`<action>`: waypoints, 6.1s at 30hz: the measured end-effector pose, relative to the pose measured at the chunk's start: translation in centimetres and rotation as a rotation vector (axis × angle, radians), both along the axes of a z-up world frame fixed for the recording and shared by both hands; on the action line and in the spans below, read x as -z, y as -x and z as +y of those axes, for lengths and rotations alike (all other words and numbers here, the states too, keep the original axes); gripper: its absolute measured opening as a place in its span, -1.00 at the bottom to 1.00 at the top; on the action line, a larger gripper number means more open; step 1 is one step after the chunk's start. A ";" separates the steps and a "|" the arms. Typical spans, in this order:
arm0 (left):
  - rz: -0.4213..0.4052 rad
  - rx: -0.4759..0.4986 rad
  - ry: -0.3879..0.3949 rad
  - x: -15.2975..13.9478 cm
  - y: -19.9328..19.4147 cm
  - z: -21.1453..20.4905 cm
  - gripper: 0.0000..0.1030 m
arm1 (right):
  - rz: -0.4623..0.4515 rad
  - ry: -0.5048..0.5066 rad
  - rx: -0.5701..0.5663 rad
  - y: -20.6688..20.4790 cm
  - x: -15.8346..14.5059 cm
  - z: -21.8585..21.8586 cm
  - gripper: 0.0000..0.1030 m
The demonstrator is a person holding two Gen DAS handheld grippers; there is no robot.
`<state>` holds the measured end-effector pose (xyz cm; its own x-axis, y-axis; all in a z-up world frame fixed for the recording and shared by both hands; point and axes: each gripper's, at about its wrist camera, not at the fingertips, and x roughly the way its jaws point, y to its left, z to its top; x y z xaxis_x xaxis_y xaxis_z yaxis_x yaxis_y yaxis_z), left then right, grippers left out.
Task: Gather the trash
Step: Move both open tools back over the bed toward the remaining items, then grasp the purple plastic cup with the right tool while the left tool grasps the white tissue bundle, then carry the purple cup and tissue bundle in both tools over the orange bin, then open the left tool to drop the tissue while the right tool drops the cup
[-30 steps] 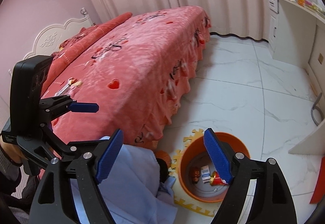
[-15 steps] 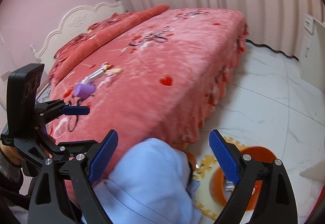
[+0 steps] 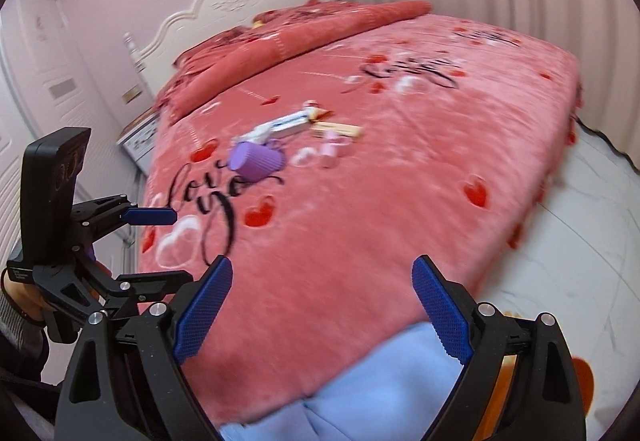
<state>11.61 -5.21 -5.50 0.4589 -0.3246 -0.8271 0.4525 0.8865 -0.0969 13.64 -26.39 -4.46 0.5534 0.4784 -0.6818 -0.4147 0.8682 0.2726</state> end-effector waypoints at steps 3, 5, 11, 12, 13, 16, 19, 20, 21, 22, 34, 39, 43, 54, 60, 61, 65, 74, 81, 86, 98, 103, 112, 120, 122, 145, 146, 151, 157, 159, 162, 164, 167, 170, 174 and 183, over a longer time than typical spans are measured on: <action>0.003 -0.045 -0.003 0.1 -0.6 2.6 0.88 | -0.004 0.002 -0.049 -1.6 -0.2 2.9 0.75; 0.005 -0.072 -0.002 0.1 -1.1 4.1 0.88 | -0.006 0.004 -0.079 -2.6 -0.1 4.6 0.75; 0.014 -0.122 -0.031 0.7 -3.0 8.1 0.88 | -0.004 0.027 -0.175 -5.7 0.7 10.0 0.75; 0.017 -0.125 -0.035 0.9 -3.4 8.7 0.88 | -0.002 0.033 -0.187 -6.2 0.9 10.8 0.75; 0.021 -0.126 -0.038 1.1 -3.8 9.3 0.88 | 0.002 0.038 -0.204 -7.0 1.2 11.9 0.75; 0.022 -0.109 -0.051 1.6 -5.2 10.8 0.88 | 0.006 0.046 -0.239 -8.5 2.0 14.2 0.75; 0.019 -0.073 -0.069 2.0 -6.9 11.9 0.88 | 0.004 0.057 -0.261 -10.0 2.8 16.2 0.75; 0.015 -0.063 -0.075 2.2 -7.6 12.4 0.88 | 0.000 0.060 -0.267 -10.4 3.1 16.6 0.75; 0.017 -0.061 -0.080 2.3 -8.2 12.9 0.88 | -0.009 0.065 -0.274 -10.8 3.2 17.1 0.75; 0.020 -0.060 -0.087 2.6 -9.1 13.5 0.88 | -0.022 0.073 -0.278 -11.2 3.4 17.6 0.75; 0.056 -0.039 -0.062 6.1 -14.4 17.2 0.88 | -0.154 0.304 -0.365 -15.4 8.2 24.6 0.64; 0.073 -0.015 -0.061 7.7 -15.5 17.8 0.88 | -0.179 0.338 -0.377 -16.7 9.4 25.7 0.54; 0.082 -0.020 -0.058 8.3 -16.4 18.1 0.88 | -0.189 0.350 -0.375 -17.6 10.0 26.2 0.34; 0.069 -0.018 -0.022 7.7 -18.7 16.2 0.88 | -0.158 0.208 -0.287 -18.2 7.6 21.2 0.19; 0.071 0.005 -0.037 8.3 -20.5 14.3 0.88 | -0.103 0.153 -0.244 -18.3 7.0 17.9 0.19; 0.068 0.006 -0.037 8.4 -20.7 14.2 0.88 | -0.099 0.146 -0.241 -18.3 6.9 17.6 0.19; 0.074 0.003 -0.036 9.2 -22.0 14.1 0.86 | -0.088 0.129 -0.239 -18.2 7.1 17.2 0.19; 0.075 -0.012 -0.033 9.4 -22.5 14.9 -0.13 | -0.084 0.121 -0.251 -18.6 7.6 17.7 0.19; 0.085 -0.009 -0.052 8.2 -19.5 14.8 -0.14 | -0.081 0.092 -0.252 -17.6 6.6 17.1 0.18; 0.069 -0.006 -0.031 5.9 -14.8 14.0 -0.14 | -0.087 0.073 -0.265 -15.0 4.9 16.2 0.18; 0.053 0.003 -0.012 2.7 -3.9 10.6 -0.14 | -0.043 0.045 -0.292 -4.4 2.9 12.4 0.18; 0.055 -0.005 0.006 2.0 0.0 9.0 -0.14 | -0.031 0.015 -0.283 0.1 2.4 10.1 0.18; 0.036 0.067 -0.014 1.1 3.8 3.9 -0.14 | -0.060 -0.021 -0.220 5.1 1.4 5.6 0.17; -0.010 0.201 -0.036 -0.2 3.7 -2.7 -0.14 | -0.116 -0.036 -0.057 7.3 -0.2 -2.2 0.17; -0.015 0.247 -0.042 -0.3 3.5 -4.8 -0.14 | -0.120 -0.039 -0.004 8.0 -0.2 -4.8 0.18; 0.058 0.765 -0.066 4.1 1.4 -30.5 -0.14 | -0.035 0.007 0.561 15.1 4.1 -30.3 0.17; 0.066 0.782 -0.068 4.5 1.5 -31.6 -0.14 | -0.027 0.006 0.580 15.3 4.6 -31.1 0.17; 0.109 0.837 -0.065 6.7 1.7 -36.0 -0.13 | 0.015 -0.003 0.649 15.7 6.9 -34.2 0.17; 0.159 0.859 -0.090 9.5 1.1 -39.3 -0.13 | 0.053 -0.019 0.703 16.5 9.1 -37.5 0.17; 0.169 0.866 -0.103 10.2 0.9 -40.1 -0.13 | 0.060 -0.019 0.710 16.5 9.4 -37.9 0.17; 0.177 0.861 -0.115 10.6 0.6 -40.7 -0.08 | 0.071 -0.025 0.719 16.5 10.0 -38.4 0.17; 0.182 0.865 -0.124 10.9 0.6 -40.9 0.12 | 0.078 -0.026 0.719 16.1 10.3 -38.4 0.17; 0.180 0.871 -0.128 11.0 0.9 -41.1 0.25 | 0.085 -0.029 0.713 15.7 10.6 -38.0 0.17; 0.182 0.869 -0.135 11.1 0.9 -41.0 0.25 | 0.090 -0.030 0.705 15.2 10.9 -37.8 0.17; 0.181 0.854 -0.134 11.1 0.7 -40.7 0.25 | 0.092 -0.032 0.695 14.5 11.1 -37.6 0.17; 0.174 0.822 -0.135 10.7 0.2 -40.0 0.25 | 0.116 -0.018 0.693 13.1 11.7 -37.1 0.19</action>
<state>11.37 -45.17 -16.21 -0.0169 -0.3926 -0.9196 0.9460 0.2915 -0.1418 0.57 -63.53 -16.11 0.6592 0.0530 -0.7501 0.2654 0.9169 0.2980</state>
